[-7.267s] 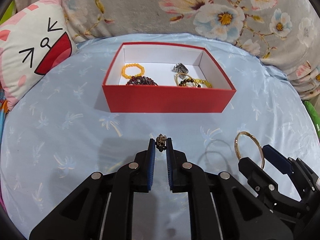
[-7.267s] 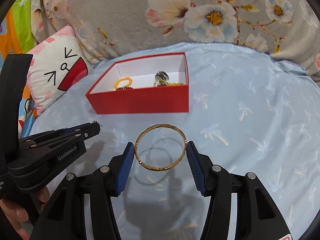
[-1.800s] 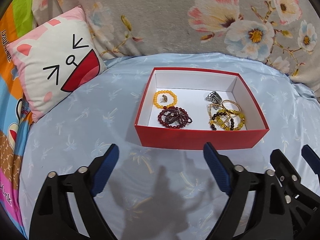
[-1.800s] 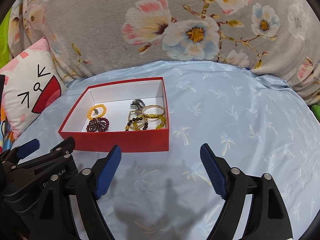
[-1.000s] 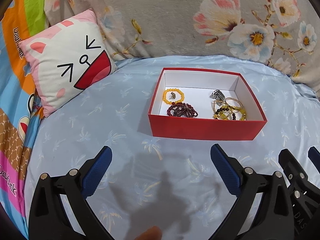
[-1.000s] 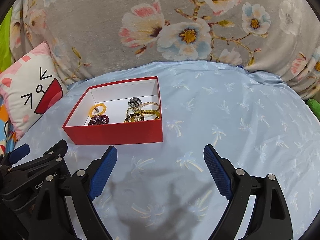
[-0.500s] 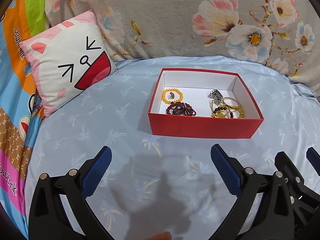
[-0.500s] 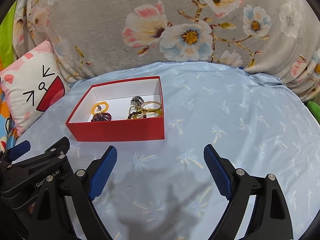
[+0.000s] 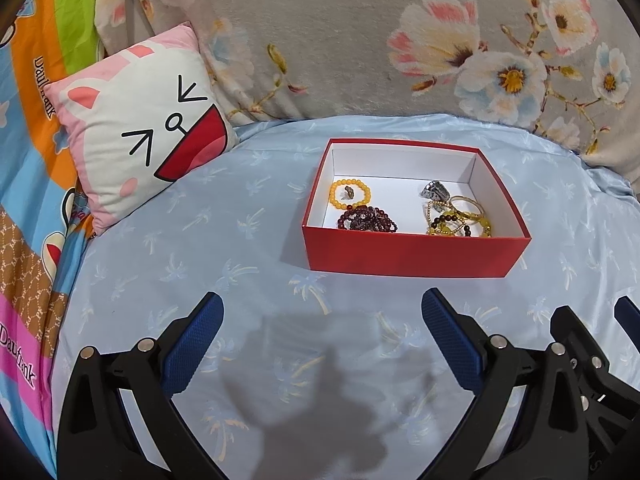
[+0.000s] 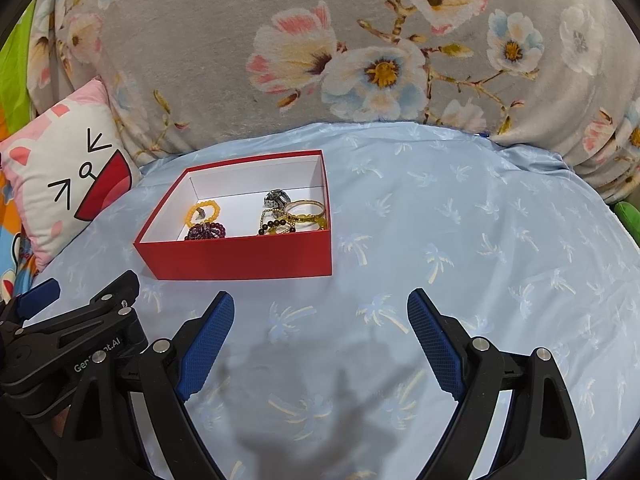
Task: Organize jewelry
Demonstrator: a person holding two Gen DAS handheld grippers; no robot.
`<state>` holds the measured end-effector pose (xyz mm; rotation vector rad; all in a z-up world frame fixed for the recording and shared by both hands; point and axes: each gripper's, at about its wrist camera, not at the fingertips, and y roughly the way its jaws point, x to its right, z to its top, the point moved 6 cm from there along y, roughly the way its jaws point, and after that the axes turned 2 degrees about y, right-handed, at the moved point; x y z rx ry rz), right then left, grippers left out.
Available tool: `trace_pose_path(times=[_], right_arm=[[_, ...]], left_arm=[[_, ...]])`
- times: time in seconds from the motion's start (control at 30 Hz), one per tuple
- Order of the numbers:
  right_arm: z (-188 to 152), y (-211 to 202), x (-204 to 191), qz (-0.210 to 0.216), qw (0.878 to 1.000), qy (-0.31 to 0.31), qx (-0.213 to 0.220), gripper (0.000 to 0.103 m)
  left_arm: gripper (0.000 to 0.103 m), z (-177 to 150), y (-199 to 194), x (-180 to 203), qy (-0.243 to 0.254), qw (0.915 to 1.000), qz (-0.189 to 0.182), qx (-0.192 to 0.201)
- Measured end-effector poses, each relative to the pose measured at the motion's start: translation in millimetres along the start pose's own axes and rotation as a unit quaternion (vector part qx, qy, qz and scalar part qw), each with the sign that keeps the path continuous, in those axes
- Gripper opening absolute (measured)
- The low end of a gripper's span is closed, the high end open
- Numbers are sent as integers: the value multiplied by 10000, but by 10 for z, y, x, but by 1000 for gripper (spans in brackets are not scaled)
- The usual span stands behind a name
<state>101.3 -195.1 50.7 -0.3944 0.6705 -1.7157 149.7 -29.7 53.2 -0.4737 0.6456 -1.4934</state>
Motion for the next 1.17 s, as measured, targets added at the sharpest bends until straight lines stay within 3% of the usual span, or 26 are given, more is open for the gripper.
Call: trace_pose_path(times=[1.17], right_arm=[[9,11,-20,-32,10000,-81,6,85]], left_arm=[[95,-55,77,-29,-80,9999,-28,-127]])
